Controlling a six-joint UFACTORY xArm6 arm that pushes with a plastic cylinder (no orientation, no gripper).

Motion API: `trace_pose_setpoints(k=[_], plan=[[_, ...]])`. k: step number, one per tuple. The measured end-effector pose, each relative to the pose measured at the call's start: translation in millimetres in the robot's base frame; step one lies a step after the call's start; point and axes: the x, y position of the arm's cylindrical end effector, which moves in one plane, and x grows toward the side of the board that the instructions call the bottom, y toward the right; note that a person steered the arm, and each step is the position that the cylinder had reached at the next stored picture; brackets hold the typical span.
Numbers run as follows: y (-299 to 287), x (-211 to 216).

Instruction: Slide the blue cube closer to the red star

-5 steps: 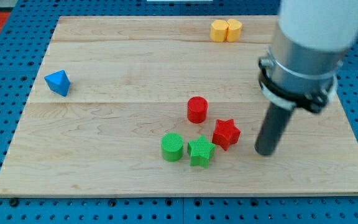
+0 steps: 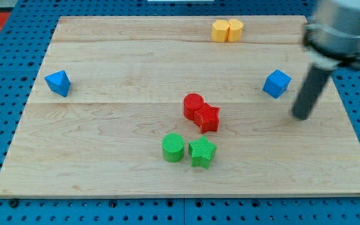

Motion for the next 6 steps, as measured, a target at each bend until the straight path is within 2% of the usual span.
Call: trace_pose_setpoints(k=[1,2,3,4,5,6], plan=[[44.0,-51.8],[-50.2,-86.1],[-154.2,-72.7],[-80.7,-83.2],[2.4,-71.0],[-57.4,-59.2]])
